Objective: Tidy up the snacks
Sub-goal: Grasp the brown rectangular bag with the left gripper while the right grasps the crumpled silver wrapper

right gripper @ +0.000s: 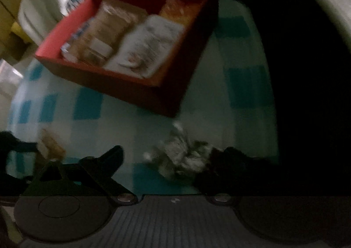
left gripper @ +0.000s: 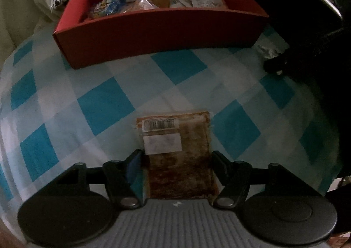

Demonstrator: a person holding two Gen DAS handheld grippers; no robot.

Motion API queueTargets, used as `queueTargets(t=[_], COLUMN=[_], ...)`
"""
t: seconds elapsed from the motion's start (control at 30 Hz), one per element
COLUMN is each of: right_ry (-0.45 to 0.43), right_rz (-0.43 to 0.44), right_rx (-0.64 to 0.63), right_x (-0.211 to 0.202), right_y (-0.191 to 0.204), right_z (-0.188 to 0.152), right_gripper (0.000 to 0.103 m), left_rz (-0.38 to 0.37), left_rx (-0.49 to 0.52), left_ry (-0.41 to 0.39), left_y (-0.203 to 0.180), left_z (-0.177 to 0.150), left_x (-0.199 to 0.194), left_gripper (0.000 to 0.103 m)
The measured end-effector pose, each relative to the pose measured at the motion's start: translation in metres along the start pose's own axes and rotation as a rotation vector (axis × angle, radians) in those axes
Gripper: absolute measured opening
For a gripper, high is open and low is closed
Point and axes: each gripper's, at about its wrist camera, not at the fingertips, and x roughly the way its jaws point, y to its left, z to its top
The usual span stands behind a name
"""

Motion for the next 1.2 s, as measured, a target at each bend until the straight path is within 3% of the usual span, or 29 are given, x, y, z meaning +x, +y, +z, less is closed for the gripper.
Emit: queueTargets(t=[0.07, 0.17, 0.27, 0.37, 0.53, 0.7, 0.9, 1.03, 1.1, 1.2], right_ry=[0.002, 0.020, 0.055, 0.037, -0.056, -0.067, -0.098, -0.132, -0.109, -0.094], right_rz=[-0.004, 0.083, 0.174, 0.093, -0.069, -0.100, -0.277, -0.290, -0.274, -0.244], right_rx=[-0.001, 0.059, 0.034, 0.021, 0.115, 0.187, 0.169, 0.167, 0.117, 0.072], right_x=[0.000, -0.006, -0.012, -0.016, -0.012, 0.006, 0.018, 0.018, 0.018, 0.010], right_y=[0.001, 0.007, 0.029, 0.039, 0.033, 0.037, 0.059, 0.060, 0.061, 0.065], right_z=[-0.004, -0.018, -0.044, -0.050, -0.031, -0.027, -0.026, -0.029, -0.026, -0.030], right_gripper=[0.103, 0.103, 0.103, 0.103, 0.103, 0.103, 0.103, 0.103, 0.102, 0.089], left_rz=[-0.010, -0.020, -0.019, -0.011, 0.008, 0.019, 0.040, 0.082, 0.081, 0.065], left_rx=[-0.010, -0.024, -0.033, -0.035, -0.035, -0.026, -0.014, 0.039, 0.035, 0.003], left_ry=[0.003, 0.005, 0.005, 0.003, -0.022, -0.040, -0.062, -0.084, -0.093, -0.087], left_y=[0.004, 0.007, 0.007, 0.005, 0.003, 0.002, -0.002, -0.013, -0.012, -0.005], left_z=[0.002, 0.003, 0.004, 0.005, 0.007, 0.005, 0.004, 0.002, 0.001, 0.002], left_x=[-0.001, -0.002, -0.001, 0.001, 0.001, 0.002, 0.006, 0.010, 0.009, 0.005], left_gripper=[0.060, 0.058, 0.057, 0.057, 0.057, 0.058, 0.069, 0.072, 0.067, 0.055])
